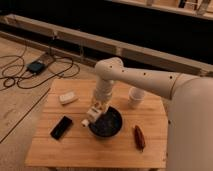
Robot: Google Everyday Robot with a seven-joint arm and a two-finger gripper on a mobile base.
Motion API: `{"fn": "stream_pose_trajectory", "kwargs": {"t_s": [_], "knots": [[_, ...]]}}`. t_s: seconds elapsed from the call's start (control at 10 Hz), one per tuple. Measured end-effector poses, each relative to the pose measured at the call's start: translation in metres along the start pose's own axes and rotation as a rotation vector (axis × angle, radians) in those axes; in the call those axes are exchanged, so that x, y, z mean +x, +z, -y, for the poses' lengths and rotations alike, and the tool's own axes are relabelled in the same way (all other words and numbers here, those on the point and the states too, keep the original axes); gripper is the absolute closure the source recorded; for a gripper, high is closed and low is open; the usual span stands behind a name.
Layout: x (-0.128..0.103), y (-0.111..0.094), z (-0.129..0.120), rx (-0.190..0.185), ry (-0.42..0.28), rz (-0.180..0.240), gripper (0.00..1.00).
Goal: Place the bottle in the ceramic bowl
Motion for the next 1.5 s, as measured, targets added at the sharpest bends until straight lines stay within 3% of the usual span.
{"fn": "stream_pose_trajectory", "kwargs": {"t_s": [0.2,0.8,1.2,1.5], "knots": [[-0.008,0.015,-0.008,-0.045,-0.026,0.051,0.80],[-0.001,0.046,-0.025,-0.144,-0.026,0.137,0.22],[0.008,0.051,-0.028,-0.173,-0.004,0.148,0.20],[0.016,0.050,-0.024,-0.163,0.008,0.138,0.20]]}}
